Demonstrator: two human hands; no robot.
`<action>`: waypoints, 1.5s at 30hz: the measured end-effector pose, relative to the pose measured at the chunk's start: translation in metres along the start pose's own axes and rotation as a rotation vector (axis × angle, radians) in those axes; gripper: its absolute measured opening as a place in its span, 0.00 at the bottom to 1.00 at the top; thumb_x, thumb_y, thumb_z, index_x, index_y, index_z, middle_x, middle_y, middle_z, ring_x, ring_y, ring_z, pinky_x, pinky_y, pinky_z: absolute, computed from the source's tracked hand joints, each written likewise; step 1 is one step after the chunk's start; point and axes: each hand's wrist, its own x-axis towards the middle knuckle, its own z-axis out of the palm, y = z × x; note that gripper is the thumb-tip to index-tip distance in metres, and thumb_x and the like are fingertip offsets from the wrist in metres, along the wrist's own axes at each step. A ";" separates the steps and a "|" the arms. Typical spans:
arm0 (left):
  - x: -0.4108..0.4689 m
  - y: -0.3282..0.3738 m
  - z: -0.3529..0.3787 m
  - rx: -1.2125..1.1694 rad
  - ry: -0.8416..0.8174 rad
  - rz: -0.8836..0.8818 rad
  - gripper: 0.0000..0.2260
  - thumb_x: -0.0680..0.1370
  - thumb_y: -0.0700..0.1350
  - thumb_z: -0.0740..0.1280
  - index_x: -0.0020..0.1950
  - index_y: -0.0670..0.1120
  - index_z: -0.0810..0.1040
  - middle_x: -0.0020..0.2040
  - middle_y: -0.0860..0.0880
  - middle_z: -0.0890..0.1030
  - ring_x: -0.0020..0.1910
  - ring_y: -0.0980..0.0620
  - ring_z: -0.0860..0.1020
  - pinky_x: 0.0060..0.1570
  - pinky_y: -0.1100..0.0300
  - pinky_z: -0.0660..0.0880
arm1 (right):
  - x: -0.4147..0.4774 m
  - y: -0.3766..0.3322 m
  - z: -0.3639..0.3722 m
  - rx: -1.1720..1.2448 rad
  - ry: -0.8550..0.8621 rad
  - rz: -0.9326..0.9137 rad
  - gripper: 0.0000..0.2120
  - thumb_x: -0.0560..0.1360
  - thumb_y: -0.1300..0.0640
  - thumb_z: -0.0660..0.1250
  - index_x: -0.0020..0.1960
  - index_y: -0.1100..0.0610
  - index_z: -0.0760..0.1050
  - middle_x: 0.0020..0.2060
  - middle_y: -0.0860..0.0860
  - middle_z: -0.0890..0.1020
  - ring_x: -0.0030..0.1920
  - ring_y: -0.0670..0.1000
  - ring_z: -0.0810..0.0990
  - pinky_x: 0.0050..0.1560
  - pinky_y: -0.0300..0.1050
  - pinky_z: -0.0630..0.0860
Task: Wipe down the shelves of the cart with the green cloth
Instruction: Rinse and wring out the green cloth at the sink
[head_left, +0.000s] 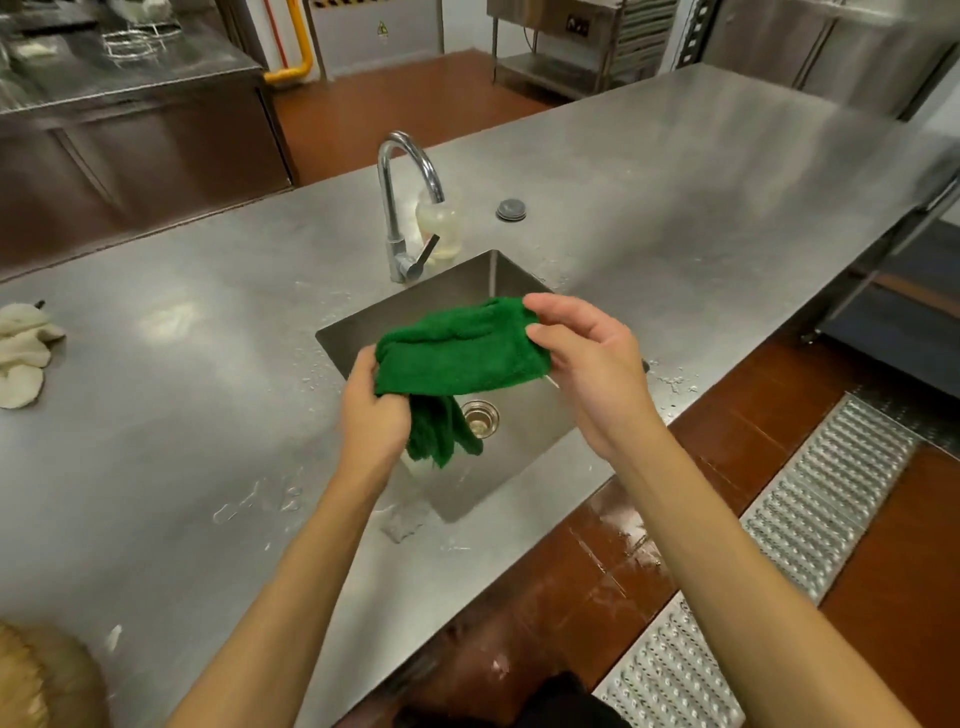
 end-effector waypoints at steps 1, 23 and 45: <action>0.001 0.008 0.011 -0.014 -0.008 0.002 0.17 0.78 0.36 0.60 0.60 0.53 0.77 0.52 0.53 0.81 0.49 0.61 0.80 0.45 0.64 0.77 | 0.003 0.003 -0.018 -0.034 0.039 0.023 0.14 0.74 0.67 0.68 0.50 0.51 0.84 0.50 0.53 0.86 0.53 0.54 0.83 0.50 0.45 0.79; 0.037 0.073 0.163 0.326 -0.319 0.118 0.21 0.74 0.32 0.70 0.65 0.47 0.76 0.54 0.48 0.83 0.55 0.52 0.81 0.60 0.53 0.78 | 0.112 0.042 -0.086 -0.533 -0.131 0.038 0.49 0.61 0.59 0.80 0.76 0.51 0.59 0.63 0.50 0.77 0.61 0.47 0.76 0.63 0.45 0.74; 0.133 -0.008 0.147 -0.855 -0.324 -1.037 0.39 0.70 0.70 0.67 0.67 0.39 0.71 0.65 0.29 0.75 0.59 0.27 0.78 0.60 0.35 0.74 | 0.235 0.069 -0.039 -0.277 -0.096 0.203 0.18 0.60 0.52 0.79 0.48 0.55 0.82 0.43 0.50 0.86 0.46 0.48 0.85 0.50 0.48 0.82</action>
